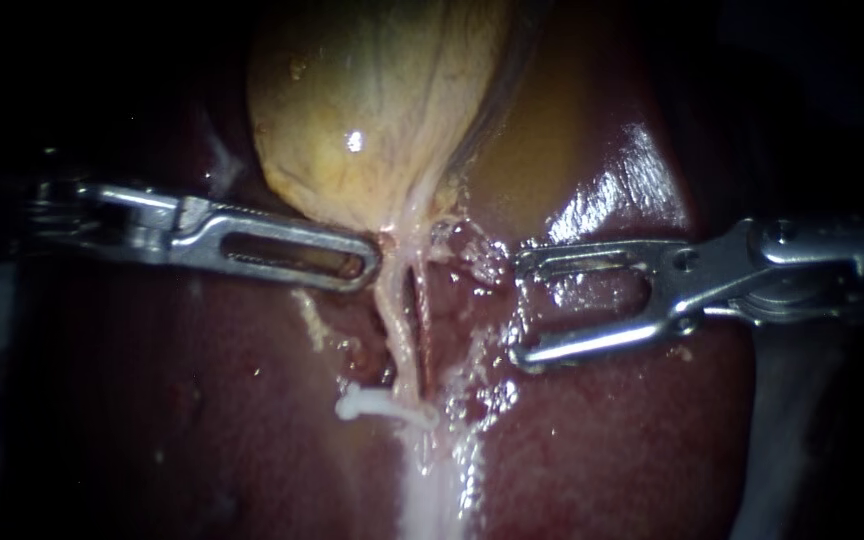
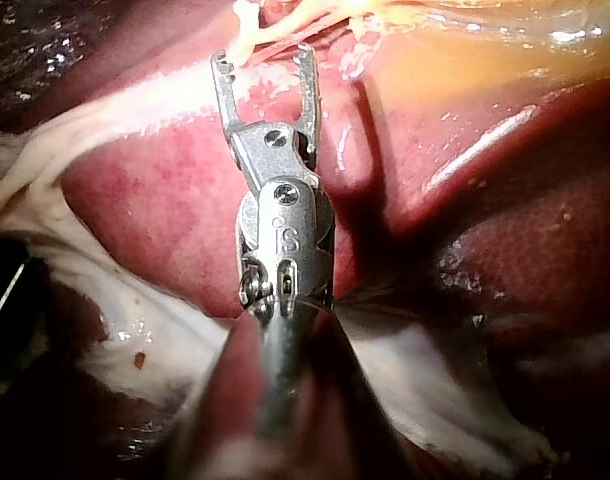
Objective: Going back first clip left tube
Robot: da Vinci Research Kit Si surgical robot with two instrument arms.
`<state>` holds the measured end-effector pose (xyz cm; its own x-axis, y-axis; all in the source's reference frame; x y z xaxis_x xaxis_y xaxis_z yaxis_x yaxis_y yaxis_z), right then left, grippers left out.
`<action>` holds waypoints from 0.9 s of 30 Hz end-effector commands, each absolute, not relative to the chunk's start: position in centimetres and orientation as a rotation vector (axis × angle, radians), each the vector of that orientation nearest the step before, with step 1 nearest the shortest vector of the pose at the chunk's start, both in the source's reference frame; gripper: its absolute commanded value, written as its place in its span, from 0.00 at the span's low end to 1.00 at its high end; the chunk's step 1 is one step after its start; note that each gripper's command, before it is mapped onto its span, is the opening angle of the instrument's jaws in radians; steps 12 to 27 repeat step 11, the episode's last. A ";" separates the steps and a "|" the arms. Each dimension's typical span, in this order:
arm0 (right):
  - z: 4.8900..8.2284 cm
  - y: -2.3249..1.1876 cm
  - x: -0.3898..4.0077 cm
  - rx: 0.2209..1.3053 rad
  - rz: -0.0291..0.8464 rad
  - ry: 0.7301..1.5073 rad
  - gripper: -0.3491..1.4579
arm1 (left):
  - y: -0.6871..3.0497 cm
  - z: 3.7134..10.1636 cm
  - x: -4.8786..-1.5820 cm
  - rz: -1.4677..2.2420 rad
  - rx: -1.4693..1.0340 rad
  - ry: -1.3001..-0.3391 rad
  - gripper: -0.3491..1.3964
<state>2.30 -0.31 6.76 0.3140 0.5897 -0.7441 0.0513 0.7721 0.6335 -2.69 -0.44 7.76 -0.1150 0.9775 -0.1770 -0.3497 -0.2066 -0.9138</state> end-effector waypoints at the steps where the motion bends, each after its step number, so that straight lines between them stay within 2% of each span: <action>1: 6.77 -0.31 2.30 0.626 0.387 1.216 0.47 | -0.44 7.76 -2.69 1.564 -1.025 -0.887 0.00; 27: 6.76 -0.31 2.30 0.626 0.387 1.216 0.47 | -0.43 7.77 -2.68 1.564 -1.025 -0.888 0.00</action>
